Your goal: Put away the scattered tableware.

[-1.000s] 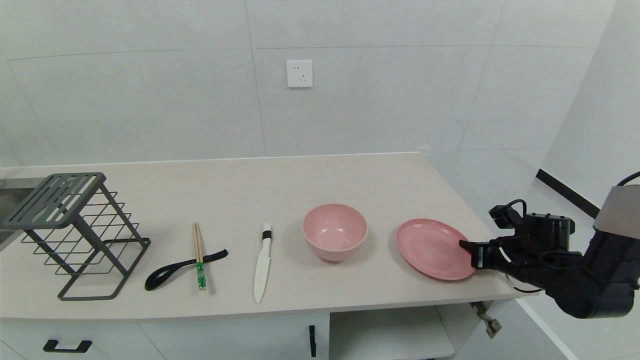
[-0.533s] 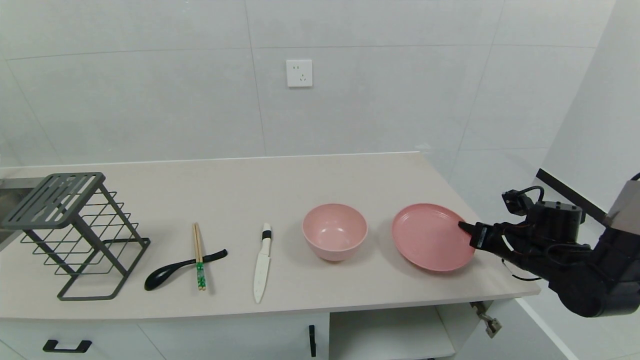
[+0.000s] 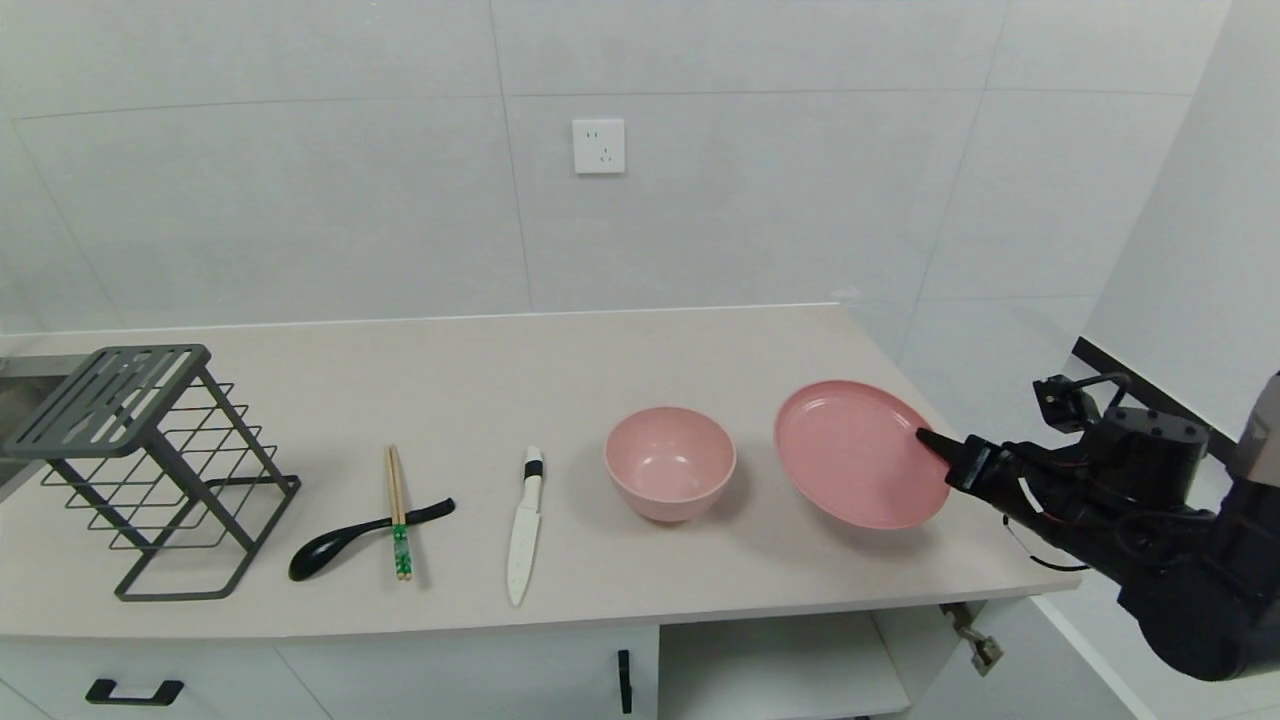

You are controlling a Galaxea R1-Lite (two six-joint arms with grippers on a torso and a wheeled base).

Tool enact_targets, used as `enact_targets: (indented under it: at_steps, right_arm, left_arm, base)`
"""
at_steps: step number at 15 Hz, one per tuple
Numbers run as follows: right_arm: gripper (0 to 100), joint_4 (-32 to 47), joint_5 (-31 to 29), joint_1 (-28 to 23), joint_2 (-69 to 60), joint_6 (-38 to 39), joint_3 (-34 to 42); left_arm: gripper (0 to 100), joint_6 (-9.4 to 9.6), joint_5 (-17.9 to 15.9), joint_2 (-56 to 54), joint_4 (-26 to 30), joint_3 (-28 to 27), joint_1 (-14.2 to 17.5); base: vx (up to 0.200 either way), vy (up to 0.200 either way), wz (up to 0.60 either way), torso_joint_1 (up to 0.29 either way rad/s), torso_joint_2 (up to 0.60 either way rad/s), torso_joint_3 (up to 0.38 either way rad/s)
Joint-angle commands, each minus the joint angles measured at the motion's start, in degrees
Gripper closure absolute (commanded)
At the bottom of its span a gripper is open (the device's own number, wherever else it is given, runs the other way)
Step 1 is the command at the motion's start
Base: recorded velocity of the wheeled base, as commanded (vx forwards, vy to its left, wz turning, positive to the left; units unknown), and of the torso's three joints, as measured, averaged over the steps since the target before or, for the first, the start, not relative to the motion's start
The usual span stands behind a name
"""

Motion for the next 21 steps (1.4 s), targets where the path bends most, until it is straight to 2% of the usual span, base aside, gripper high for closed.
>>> enact_targets:
  at_steps: [1,4,10,17,21]
  right_arm:
    - [100,-4.11,0.01,0.81,-3.59,0.60,6.43]
    - [100,-4.11,-0.26,1.60,-7.46,1.31,9.60]
    - [100,-4.11,-0.43,8.19,-19.33,1.66,14.43]
    - [100,-4.11,-0.34,6.87,-25.04,0.96,12.32]
    - [100,-4.11,-0.26,6.43,-24.78,0.69,11.79]
  left_arm:
    - [0,-0.04,0.00,0.07,-0.01,0.00,0.00]
    - [0,-0.39,-0.09,0.07,-0.10,0.00,0.00]
    - [0,-0.39,-0.09,0.07,-0.10,0.00,0.00]
    - [0,0.49,-0.53,0.07,-0.01,0.00,0.00]
    - [0,-0.39,-0.26,0.07,-0.10,0.00,0.00]
  base:
    - [0.000,0.000,0.00,0.000,0.00,0.000]
    - [0.000,0.000,0.00,0.000,0.00,0.000]
    - [0.000,0.000,0.00,0.000,0.00,0.000]
    - [0.000,0.000,0.00,0.000,0.00,0.000]
    - [0.000,0.000,0.00,0.000,0.00,0.000]
